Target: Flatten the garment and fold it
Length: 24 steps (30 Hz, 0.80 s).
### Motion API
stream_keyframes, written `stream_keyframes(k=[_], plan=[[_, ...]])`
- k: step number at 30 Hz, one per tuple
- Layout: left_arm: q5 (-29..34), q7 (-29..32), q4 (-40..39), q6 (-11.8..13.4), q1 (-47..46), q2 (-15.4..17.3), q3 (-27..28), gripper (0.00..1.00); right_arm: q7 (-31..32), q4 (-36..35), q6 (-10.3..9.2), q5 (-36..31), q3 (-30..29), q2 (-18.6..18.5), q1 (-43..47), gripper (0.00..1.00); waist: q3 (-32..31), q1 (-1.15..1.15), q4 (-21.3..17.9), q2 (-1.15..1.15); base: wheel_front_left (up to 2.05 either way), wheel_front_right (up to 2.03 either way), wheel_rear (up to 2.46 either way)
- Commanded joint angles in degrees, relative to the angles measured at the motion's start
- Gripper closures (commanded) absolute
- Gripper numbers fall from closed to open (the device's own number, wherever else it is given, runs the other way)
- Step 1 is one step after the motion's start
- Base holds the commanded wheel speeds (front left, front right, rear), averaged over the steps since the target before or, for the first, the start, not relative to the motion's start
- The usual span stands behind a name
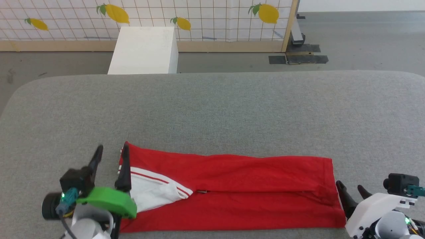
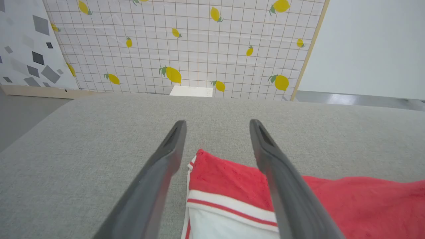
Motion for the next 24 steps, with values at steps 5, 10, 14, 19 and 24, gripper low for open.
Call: stream_keyframes(k=[5, 10, 14, 19, 24], plan=[[6.5, -0.5, -1.7, -1.8, -3.2, -4.6, 5.2, 0.00, 3.3, 9.8, -0.09, 0.4, -0.4, 0.1, -6.0, 0.00, 0.2, 0.00, -0.3, 0.00, 0.00, 0.00, 0.00], [9.3, -0.5, -0.1, -4.0, -4.2, -6.3, 7.9, 0.00, 8.3, 16.4, -0.09, -1.2, 1.4, 0.1, -9.9, 0.00, 0.5, 0.00, -0.6, 0.00, 0.00, 0.00, 0.00], [11.6, -0.5, 1.4, -6.1, -4.9, -7.6, 9.2, 0.00, 13.3, 21.1, -0.09, -0.9, 3.9, 0.1, -12.0, 0.46, 0.5, 0.00, -0.5, 0.00, 0.00, 0.00, 0.00], [13.0, -0.5, 2.4, -7.6, -4.7, -8.5, 10.4, 0.00, 15.6, 21.6, -0.09, -0.5, 5.1, 0.1, -12.1, 1.00, 0.3, 0.00, -0.4, 0.00, 0.00, 0.00, 0.00], [14.2, -0.5, 3.0, -8.6, -4.1, -9.6, 11.9, 0.00, 13.7, 18.4, -0.09, -1.6, 2.6, 0.1, -11.1, 1.00, 0.2, 0.00, -0.5, 0.00, 0.00, 0.00, 0.00]])
